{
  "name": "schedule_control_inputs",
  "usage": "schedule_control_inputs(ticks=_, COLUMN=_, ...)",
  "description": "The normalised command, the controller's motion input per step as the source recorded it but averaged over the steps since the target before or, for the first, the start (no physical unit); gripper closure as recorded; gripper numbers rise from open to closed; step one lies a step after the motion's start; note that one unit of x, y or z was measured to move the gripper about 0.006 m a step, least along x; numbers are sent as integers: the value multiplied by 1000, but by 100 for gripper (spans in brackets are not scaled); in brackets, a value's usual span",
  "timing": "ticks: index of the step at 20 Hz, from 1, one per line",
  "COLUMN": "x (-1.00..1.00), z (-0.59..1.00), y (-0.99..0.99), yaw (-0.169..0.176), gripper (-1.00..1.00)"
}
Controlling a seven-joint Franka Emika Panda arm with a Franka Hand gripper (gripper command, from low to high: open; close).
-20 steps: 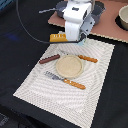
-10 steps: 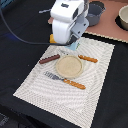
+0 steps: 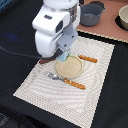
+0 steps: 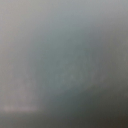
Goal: Interact with the objects in diverse but meaningful ways.
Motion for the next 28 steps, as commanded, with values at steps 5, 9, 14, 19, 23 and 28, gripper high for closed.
schedule_control_inputs(ticks=5, x=226, z=-145, y=-898, yaw=6, gripper=100)
schedule_control_inputs(ticks=9, x=186, z=-322, y=-565, yaw=9, gripper=100)
schedule_control_inputs(ticks=14, x=102, z=-326, y=-318, yaw=4, gripper=100)
schedule_control_inputs(ticks=19, x=127, z=-128, y=-70, yaw=0, gripper=-100)
schedule_control_inputs(ticks=23, x=10, z=100, y=-251, yaw=11, gripper=-100)
schedule_control_inputs(ticks=28, x=88, z=686, y=-102, yaw=16, gripper=-100)
